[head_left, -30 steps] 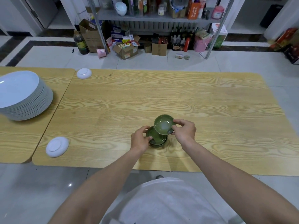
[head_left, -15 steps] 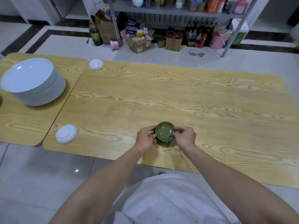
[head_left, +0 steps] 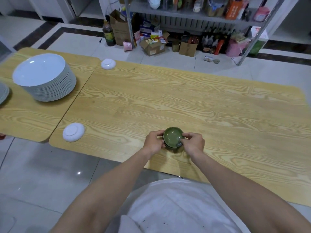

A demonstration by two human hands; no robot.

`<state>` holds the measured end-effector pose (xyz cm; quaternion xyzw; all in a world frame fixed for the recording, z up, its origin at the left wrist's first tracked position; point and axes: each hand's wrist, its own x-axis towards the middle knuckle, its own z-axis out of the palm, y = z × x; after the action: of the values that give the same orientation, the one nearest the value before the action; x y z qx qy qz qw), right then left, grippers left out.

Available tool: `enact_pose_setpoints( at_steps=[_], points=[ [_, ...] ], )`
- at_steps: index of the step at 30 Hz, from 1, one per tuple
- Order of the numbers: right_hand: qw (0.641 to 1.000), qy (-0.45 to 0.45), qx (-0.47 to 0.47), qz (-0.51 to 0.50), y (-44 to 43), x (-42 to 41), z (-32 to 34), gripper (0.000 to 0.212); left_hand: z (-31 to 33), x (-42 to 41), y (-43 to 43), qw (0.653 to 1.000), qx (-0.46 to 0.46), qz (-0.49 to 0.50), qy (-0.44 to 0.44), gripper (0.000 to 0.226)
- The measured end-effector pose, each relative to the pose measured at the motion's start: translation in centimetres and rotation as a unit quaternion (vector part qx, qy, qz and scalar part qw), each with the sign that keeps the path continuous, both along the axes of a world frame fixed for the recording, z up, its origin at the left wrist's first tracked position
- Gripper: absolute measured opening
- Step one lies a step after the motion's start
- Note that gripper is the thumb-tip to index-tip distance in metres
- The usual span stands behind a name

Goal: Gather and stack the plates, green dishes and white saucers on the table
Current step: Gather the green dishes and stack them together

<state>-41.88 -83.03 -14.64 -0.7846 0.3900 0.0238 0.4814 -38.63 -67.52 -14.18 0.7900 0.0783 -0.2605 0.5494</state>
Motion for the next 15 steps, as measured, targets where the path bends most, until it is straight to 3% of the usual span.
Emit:
enact_pose_setpoints(
  at_steps=[6, 10, 13, 15],
  points=[
    [0.999, 0.004, -0.011, 0.031, -0.3, -0.1, 0.3, 0.017, -0.1, 0.2, 0.1, 1.0, 0.007, 0.006, 0.014, 0.05],
    [0.991, 0.023, -0.075, 0.106, -0.5, 0.0, 1.2, 0.022, 0.5, 0.4, 0.2, 1.0, 0.03, 0.008, 0.004, 0.039],
    [0.964, 0.002, -0.153, 0.216, -0.6, 0.9, 2.9, 0.035, 1.9, 0.9, 0.6, 0.995, 0.09, -0.029, -0.034, 0.039],
    [0.924, -0.014, -0.209, 0.319, -0.5, 2.1, 4.4, 0.046, 3.3, 1.7, 1.1, 0.981, 0.148, -0.079, -0.096, 0.041]
  ],
)
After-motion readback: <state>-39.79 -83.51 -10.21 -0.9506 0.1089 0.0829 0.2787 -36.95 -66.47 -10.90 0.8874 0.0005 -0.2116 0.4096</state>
